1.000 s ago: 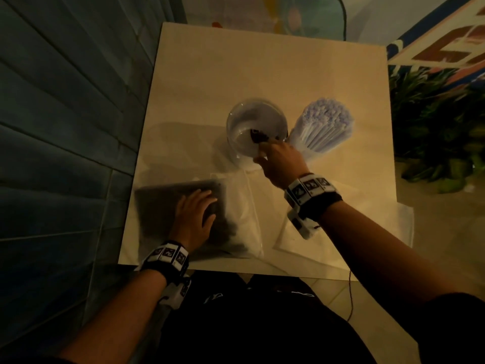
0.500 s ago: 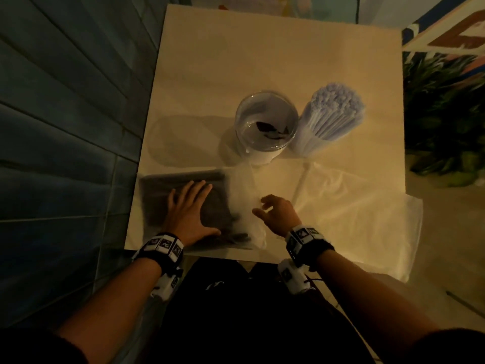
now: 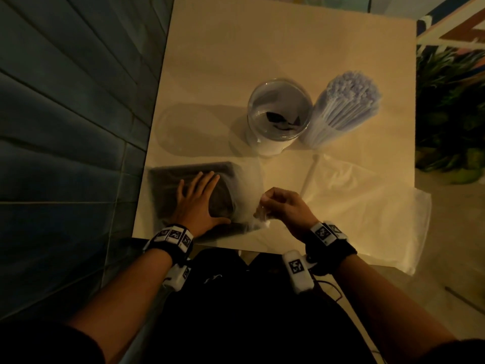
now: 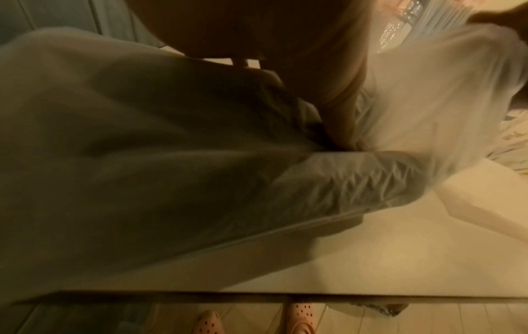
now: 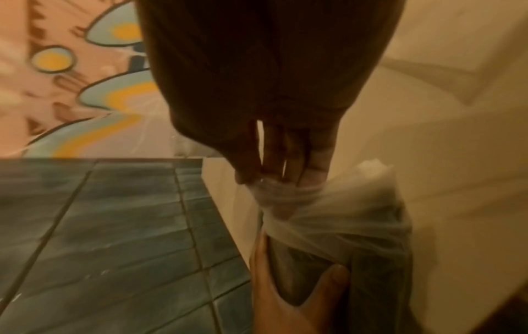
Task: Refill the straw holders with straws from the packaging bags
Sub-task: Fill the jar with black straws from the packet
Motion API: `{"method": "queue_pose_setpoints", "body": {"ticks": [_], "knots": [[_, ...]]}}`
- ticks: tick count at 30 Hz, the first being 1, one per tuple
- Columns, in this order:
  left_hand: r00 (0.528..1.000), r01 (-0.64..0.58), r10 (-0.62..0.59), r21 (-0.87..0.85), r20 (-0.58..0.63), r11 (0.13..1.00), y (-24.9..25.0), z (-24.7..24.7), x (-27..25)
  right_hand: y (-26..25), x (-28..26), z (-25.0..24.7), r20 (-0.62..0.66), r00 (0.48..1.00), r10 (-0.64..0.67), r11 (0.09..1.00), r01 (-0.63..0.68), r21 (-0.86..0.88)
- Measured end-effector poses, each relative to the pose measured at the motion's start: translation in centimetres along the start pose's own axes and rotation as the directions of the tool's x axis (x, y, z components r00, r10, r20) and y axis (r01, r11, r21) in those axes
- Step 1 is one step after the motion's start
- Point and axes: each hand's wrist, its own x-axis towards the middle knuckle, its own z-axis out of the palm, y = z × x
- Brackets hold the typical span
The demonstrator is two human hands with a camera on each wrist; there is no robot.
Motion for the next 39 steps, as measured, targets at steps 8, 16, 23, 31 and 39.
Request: {"method": "queue_pose_setpoints", "body": {"ticks": [8,16,23,31,39], "knots": [[0.998,-0.056,0.056,0.000,0.009,0.998,-1.1,0.2,-0.8,2.1,2.0,1.0,-0.147,0.980,0.136,0.929,-0.178,-0.324],[0.998,-0.059,0.058,0.024,0.020,0.998,-1.1,0.4,-0.8,2.9,4.4,3.7,-0.019,1.000,-0.007,0.820,-0.005,-0.572],[0.999,-0.046,0.045,0.029,0.011,0.999,-0.7,0.5,-0.8,3.3,4.5,4.2,-0.111,0.993,0.049,0.897,-0.093,-0.432],[0.998,-0.070,0.070,0.009,0.004,0.997,-1.0,0.5,-0.8,2.5,2.8,0.8,-0.268,0.954,0.131,0.980,-0.166,-0.113],[0.996,-0.085,0.085,0.014,0.028,0.996,-1.4,0.4,-0.7,3.2,4.2,2.6,-0.106,0.985,0.137,0.921,-0.166,-0.354]]}}
